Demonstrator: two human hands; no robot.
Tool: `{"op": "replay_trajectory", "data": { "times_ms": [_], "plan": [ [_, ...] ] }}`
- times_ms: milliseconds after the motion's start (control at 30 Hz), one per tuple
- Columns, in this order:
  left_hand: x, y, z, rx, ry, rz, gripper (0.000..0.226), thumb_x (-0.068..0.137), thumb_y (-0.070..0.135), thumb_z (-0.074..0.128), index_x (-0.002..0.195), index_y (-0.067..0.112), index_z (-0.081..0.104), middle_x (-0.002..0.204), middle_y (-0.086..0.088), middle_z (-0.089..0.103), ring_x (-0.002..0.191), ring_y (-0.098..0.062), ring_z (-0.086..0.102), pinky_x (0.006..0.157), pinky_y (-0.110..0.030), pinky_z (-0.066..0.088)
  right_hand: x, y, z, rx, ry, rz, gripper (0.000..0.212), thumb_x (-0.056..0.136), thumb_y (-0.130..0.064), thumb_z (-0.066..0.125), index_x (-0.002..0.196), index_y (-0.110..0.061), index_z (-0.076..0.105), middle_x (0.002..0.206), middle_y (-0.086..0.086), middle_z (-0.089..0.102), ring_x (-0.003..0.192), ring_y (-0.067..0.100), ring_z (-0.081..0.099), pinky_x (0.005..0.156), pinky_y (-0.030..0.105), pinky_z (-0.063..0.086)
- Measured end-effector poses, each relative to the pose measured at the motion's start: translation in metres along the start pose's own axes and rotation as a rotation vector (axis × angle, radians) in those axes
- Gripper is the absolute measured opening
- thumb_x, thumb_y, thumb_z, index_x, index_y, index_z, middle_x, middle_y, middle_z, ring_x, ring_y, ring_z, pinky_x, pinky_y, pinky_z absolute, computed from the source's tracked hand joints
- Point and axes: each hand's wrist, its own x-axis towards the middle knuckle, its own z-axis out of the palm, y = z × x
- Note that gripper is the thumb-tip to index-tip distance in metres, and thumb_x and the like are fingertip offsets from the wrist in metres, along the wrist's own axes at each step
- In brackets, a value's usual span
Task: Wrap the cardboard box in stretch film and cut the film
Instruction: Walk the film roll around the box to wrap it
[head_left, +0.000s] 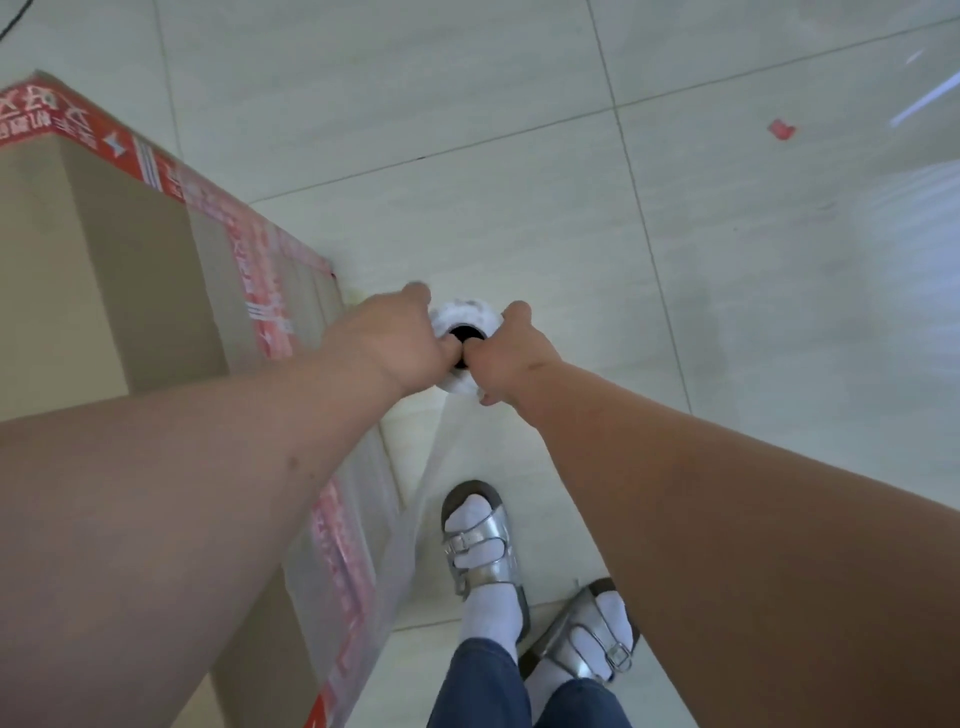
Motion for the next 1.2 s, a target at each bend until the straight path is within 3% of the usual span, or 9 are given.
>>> {"op": "replay_trajectory", "data": {
  "times_ms": [200, 400, 533, 633, 767, 900, 1000, 1100, 1200],
  "plan": [
    [0.017, 0.003, -0.007, -0.234, -0.343, -0.131, 0.022, 0.082, 0.029, 0.057, 0.088, 0.009, 0.063, 0.078, -0.007, 0.073, 0.072, -0.021, 0.072, 0.064, -0.027, 0.050, 0.020, -0.026, -0.017, -0.503, 0.025, -0.058, 0.055, 0.086, -0.035, 0.056, 0.133, -0.018, 0.033, 0.118, 0.007, 0.053, 0.099, 0.029, 0.059, 0.082, 0.039, 0.049],
    [0.049, -0.019, -0.052, 0.196, -0.016, 0.107, 0.007, 0.078, 0.019, 0.055, 0.080, 0.014, 0.060, 0.064, 0.000, 0.055, 0.061, -0.019, 0.052, 0.054, -0.026, 0.035, 0.031, -0.075, -0.011, -0.532, -0.043, -0.236, 0.026, 0.087, -0.026, 0.053, 0.107, -0.019, 0.039, 0.101, 0.004, 0.058, 0.093, 0.027, 0.055, 0.071, 0.034, 0.041],
    [0.053, -0.036, -0.071, -0.012, 0.148, 0.135, 0.033, 0.084, 0.032, 0.054, 0.114, 0.017, 0.056, 0.094, -0.003, 0.063, 0.085, -0.025, 0.060, 0.068, -0.034, 0.049, 0.046, -0.093, -0.009, -0.364, 0.002, -0.170, 0.034, 0.091, -0.025, 0.053, 0.119, -0.011, 0.039, 0.104, 0.007, 0.055, 0.097, 0.029, 0.057, 0.075, 0.036, 0.044],
    [0.050, -0.038, -0.067, -0.165, 0.013, -0.052, 0.061, 0.082, 0.052, 0.057, 0.133, 0.021, 0.042, 0.117, -0.004, 0.059, 0.096, -0.024, 0.058, 0.080, -0.034, 0.049, 0.059, -0.090, -0.008, -0.194, -0.009, -0.053, 0.043, 0.090, -0.026, 0.054, 0.126, -0.009, 0.037, 0.115, 0.014, 0.060, 0.099, 0.033, 0.063, 0.081, 0.043, 0.053],
    [0.061, -0.036, -0.056, -0.420, -0.230, -0.248, 0.039, 0.086, 0.047, 0.054, 0.107, 0.014, 0.057, 0.095, -0.002, 0.066, 0.080, -0.018, 0.062, 0.067, -0.029, 0.048, 0.072, -0.101, -0.017, -0.314, -0.141, 0.010, 0.052, 0.088, -0.031, 0.058, 0.130, -0.009, 0.035, 0.112, 0.012, 0.061, 0.085, 0.027, 0.068, 0.063, 0.031, 0.047],
    [0.070, -0.035, -0.069, -0.218, -0.107, -0.123, 0.028, 0.089, 0.036, 0.052, 0.086, 0.010, 0.060, 0.071, -0.001, 0.056, 0.066, -0.019, 0.052, 0.051, -0.026, 0.036, 0.085, -0.125, -0.030, -0.692, -0.118, -0.247, 0.057, 0.085, -0.035, 0.058, 0.136, -0.022, 0.036, 0.113, 0.003, 0.054, 0.101, 0.027, 0.057, 0.084, 0.039, 0.049],
    [0.077, -0.046, -0.081, -0.178, 0.034, -0.097, 0.022, 0.089, 0.032, 0.053, 0.090, 0.012, 0.063, 0.077, -0.002, 0.062, 0.076, -0.024, 0.060, 0.060, -0.028, 0.041, 0.099, -0.145, -0.027, -0.780, -0.221, -0.368, 0.036, 0.085, -0.035, 0.054, 0.119, -0.023, 0.049, 0.104, 0.002, 0.061, 0.098, 0.028, 0.059, 0.075, 0.035, 0.047],
    [0.079, -0.058, -0.083, -0.361, 0.176, -0.215, 0.025, 0.087, 0.038, 0.057, 0.099, 0.017, 0.064, 0.088, -0.001, 0.068, 0.083, -0.022, 0.063, 0.074, -0.034, 0.053, 0.107, -0.161, -0.023, -0.702, -0.254, -0.337, 0.037, 0.086, -0.035, 0.055, 0.118, -0.017, 0.050, 0.104, 0.003, 0.061, 0.097, 0.028, 0.061, 0.071, 0.033, 0.044],
    [0.075, -0.057, -0.074, -0.892, -0.038, -0.529, 0.041, 0.085, 0.056, 0.059, 0.111, 0.023, 0.056, 0.099, 0.003, 0.064, 0.086, -0.022, 0.067, 0.082, -0.038, 0.057, 0.109, -0.168, -0.020, -0.601, -0.291, -0.233, 0.052, 0.089, -0.032, 0.054, 0.134, -0.013, 0.036, 0.117, 0.008, 0.059, 0.098, 0.029, 0.066, 0.082, 0.037, 0.051]
  ]
}}
